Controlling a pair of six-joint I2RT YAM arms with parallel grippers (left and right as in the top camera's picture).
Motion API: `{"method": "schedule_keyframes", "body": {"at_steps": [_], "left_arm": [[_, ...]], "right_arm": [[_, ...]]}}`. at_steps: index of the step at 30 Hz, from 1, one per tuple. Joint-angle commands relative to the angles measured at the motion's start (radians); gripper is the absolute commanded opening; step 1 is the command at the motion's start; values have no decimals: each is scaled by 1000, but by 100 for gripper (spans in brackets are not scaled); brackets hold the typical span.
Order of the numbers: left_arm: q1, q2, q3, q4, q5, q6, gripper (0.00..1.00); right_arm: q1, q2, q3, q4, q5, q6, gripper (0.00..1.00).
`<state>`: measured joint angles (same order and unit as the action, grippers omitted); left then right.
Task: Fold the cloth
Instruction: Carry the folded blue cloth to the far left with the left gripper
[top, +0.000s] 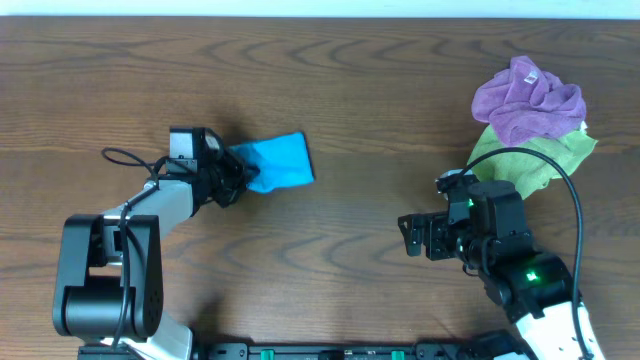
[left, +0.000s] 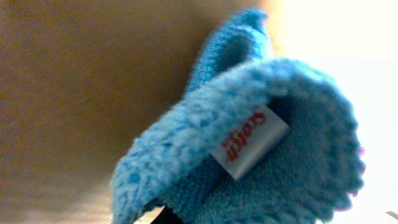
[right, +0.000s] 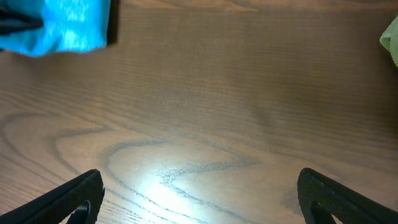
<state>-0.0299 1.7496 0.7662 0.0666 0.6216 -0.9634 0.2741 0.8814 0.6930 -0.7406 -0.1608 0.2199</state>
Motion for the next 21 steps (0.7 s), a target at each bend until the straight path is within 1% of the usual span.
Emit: {"method": "schedule_keyframes", "body": {"at_steps": [1,3,7,11,15,17,21], "left_arm": [[4,2,43,57,-5,-58,6],[8,1,82,102,-38,-110,6],[13,2,193,110,-163,-182,6],[14,3,292,91,-348,-224,6],[19,12,342,91,-530,-238,6],[26,38,363,95,-570,-238,6],[46,118,414,130,-575,-238,6]], "right_arm": [[-7,-2,-1,-1,-4,11,99],[-7,-2,-1,-1,-4,11,99],[-7,-2,-1,-1,-4,11,99],[-7,-2,-1,-1,-4,11,99],[-7,-2,-1,-1,-4,11,99],[-7,-2,-1,-1,-4,11,99],[-7,-2,-1,-1,-4,11,99]]}}
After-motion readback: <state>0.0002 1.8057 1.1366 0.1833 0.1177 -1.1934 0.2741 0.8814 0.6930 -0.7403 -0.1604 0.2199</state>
